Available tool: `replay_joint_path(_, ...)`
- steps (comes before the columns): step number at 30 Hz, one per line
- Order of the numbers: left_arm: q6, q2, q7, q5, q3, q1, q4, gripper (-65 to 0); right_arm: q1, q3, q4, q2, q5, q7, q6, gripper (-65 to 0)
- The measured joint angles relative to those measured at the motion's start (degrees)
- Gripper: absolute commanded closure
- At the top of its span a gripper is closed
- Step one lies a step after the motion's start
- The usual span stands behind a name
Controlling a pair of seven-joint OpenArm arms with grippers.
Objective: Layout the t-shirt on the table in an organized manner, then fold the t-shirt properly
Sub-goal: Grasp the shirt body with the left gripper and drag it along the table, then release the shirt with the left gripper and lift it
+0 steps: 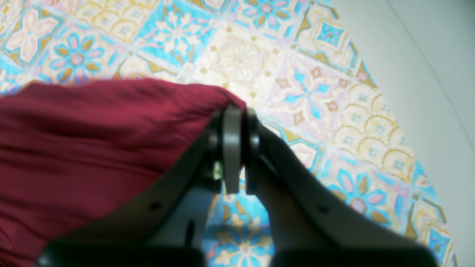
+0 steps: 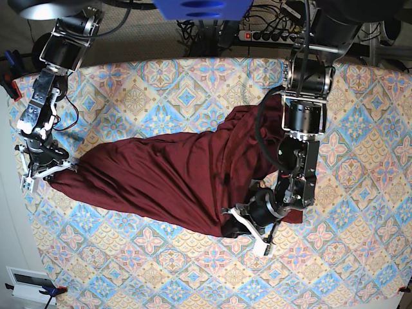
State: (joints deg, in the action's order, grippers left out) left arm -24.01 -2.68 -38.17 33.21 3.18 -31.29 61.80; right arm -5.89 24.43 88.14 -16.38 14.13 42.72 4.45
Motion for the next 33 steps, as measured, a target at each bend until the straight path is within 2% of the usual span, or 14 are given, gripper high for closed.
replay_joint_path(5, -0.7, -1.7, -0.5, -0.1, -6.2, -2.3, -1.1, -0.1, 0.0, -0.2, 0.0, 0.0, 0.4, 0.0, 0.2, 0.0)
replay_joint_path(9, -0.8, -4.7, -0.3, 0.0, -10.6, -8.6, -8.9, -0.2, 0.0, -0.3, 0.2, 0.0, 1.0, -0.2, 1.1, 0.0)
replay_joint_path(13, 0.1, -8.0, 5.7, 0.1, -11.3, -12.8, -15.9, -0.2, -0.2, -2.0, 0.4, 0.0, 0.5, -0.2, 0.3, 0.0)
replay_joint_path(15, 0.0, -9.0, 6.1, -0.2, -11.4, -13.9, -18.0, -0.2, -0.2, -4.9, 0.2, -0.4, -0.2, -0.2, -0.1, 0.0)
replay_joint_path(19, 0.1, -8.9, 6.3, -0.2, -11.4, -15.0, -18.6, -0.2, -1.4, -8.7, -0.7, 0.3, 0.3, 0.0, 0.5, -1.2)
replay_joint_path(28, -0.1, -8.5, 6.5, -5.7, -11.3, -13.7, -18.4, -0.4, -16.6, -13.0, -18.6, -0.4, -0.6, -0.4, 0.3, -11.3)
replay_joint_path(31, 0.0, -8.5, 5.2, -5.7, -11.3, -10.1, -18.4, -0.4, -21.7, -13.6, -25.2, -1.3, -7.1, -2.8, 0.6, -15.6)
replay_joint_path(33, 0.0, -8.6, 0.9, -5.9, -11.3, -8.0, -18.6, -0.4, -22.8, -13.1, -27.3, -2.2, -14.7, -4.2, 0.0, -17.5)
